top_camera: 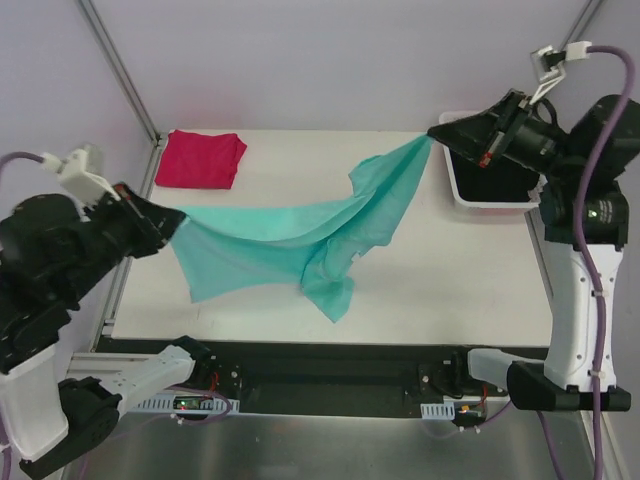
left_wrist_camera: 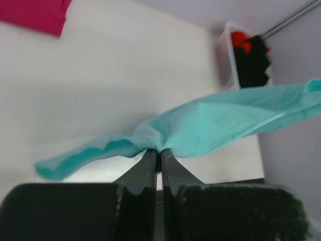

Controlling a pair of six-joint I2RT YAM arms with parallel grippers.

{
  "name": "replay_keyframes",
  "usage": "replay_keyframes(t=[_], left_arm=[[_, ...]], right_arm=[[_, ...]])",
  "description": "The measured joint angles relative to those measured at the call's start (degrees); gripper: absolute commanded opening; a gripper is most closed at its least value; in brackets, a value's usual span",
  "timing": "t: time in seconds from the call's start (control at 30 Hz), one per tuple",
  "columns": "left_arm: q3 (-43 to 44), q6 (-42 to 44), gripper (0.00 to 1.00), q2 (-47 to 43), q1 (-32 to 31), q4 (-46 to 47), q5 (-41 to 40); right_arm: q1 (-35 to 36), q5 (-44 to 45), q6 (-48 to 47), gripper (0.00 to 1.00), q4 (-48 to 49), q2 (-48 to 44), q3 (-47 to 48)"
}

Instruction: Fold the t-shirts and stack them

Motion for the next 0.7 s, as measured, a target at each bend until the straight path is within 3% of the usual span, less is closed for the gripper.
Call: replay_keyframes(t=[0.13, 0.2, 0.37, 0.57, 0.7], left_arm=[[15.6, 6.8, 0.0, 3.3, 0.0, 7.3, -0.7], [16.1, 8.9, 0.0, 3.1, 0.0, 11.0, -1.9], [3.5, 13.7, 0.0, -0.5, 0.0, 26.3, -3.6], [1.7, 12.8, 0.0, 1.2, 0.0, 33.2, -1.0], [-3.1, 6.7, 0.0, -3.6, 0.0, 34.7, 2.8]], right_arm=[[0.3, -0.5, 0.6, 0.01, 3.5, -1.2, 10.4], [0.3, -0.5, 1.1, 0.01, 6.6, -2.8, 13.0], [0.3, -0.1, 1.6, 0.01, 11.3, -7.9, 11.3], [0.3, 0.0, 1.6, 0.01, 12.7, -9.2, 10.0], [0.3, 0.3, 1.2, 0.01, 11.2, -10.2, 8.5]])
